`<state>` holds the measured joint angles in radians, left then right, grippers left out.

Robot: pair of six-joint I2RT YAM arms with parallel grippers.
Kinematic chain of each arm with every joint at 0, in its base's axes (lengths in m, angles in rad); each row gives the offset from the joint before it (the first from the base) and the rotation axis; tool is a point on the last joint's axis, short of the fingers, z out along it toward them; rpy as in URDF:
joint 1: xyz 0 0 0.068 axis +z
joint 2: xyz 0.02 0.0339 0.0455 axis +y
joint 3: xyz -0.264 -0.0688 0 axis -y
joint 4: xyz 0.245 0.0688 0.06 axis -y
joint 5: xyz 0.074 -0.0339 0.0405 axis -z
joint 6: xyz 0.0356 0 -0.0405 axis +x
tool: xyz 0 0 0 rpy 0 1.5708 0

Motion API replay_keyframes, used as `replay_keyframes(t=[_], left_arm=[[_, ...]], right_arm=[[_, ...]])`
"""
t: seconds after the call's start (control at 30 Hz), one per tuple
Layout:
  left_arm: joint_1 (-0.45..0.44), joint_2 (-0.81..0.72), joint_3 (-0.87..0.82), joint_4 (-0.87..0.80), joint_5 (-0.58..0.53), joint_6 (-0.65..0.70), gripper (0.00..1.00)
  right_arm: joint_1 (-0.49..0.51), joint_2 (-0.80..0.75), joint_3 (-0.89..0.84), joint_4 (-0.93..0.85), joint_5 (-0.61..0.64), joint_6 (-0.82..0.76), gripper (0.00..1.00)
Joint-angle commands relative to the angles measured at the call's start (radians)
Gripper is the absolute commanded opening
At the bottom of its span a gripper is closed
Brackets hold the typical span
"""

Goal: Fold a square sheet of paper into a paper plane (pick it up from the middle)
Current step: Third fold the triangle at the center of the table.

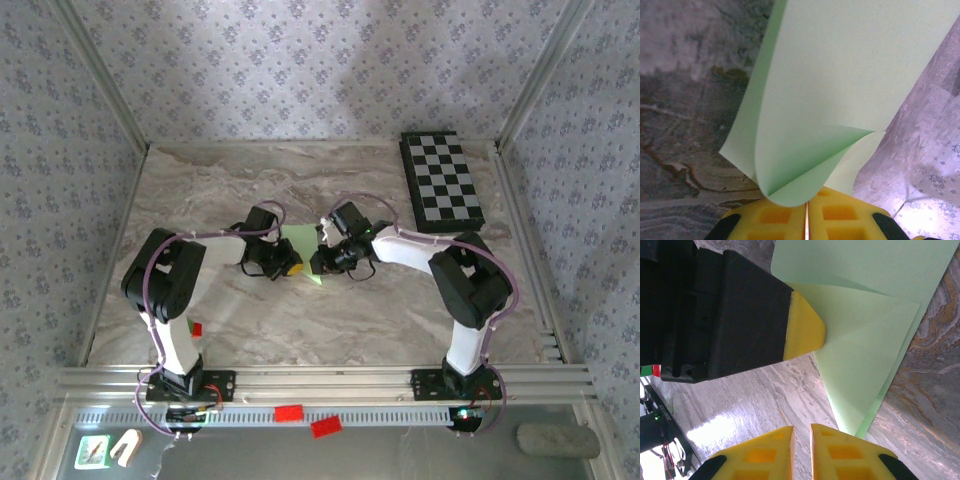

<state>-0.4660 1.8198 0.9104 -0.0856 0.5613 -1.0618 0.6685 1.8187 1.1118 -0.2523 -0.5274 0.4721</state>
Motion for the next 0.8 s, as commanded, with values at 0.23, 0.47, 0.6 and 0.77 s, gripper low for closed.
replay_keyframes(t=[0.23, 0.47, 0.6, 0.77], left_arm=[[-0.005, 0.034, 0.004, -0.069, -0.038, 0.017, 0.11], [-0.005, 0.03, 0.008, -0.072, -0.036, 0.016, 0.1], [-0.005, 0.028, 0.011, -0.069, -0.034, 0.014, 0.1], [-0.005, 0.03, 0.015, -0.065, -0.029, 0.01, 0.1]], right_arm=[[0.014, 0.051, 0.062, -0.075, -0.018, -0.016, 0.13], [0.016, 0.078, 0.072, -0.09, -0.021, -0.027, 0.11], [0.018, 0.104, 0.123, -0.111, -0.024, -0.039, 0.1], [0.019, 0.13, 0.147, -0.118, -0.028, -0.047, 0.1]])
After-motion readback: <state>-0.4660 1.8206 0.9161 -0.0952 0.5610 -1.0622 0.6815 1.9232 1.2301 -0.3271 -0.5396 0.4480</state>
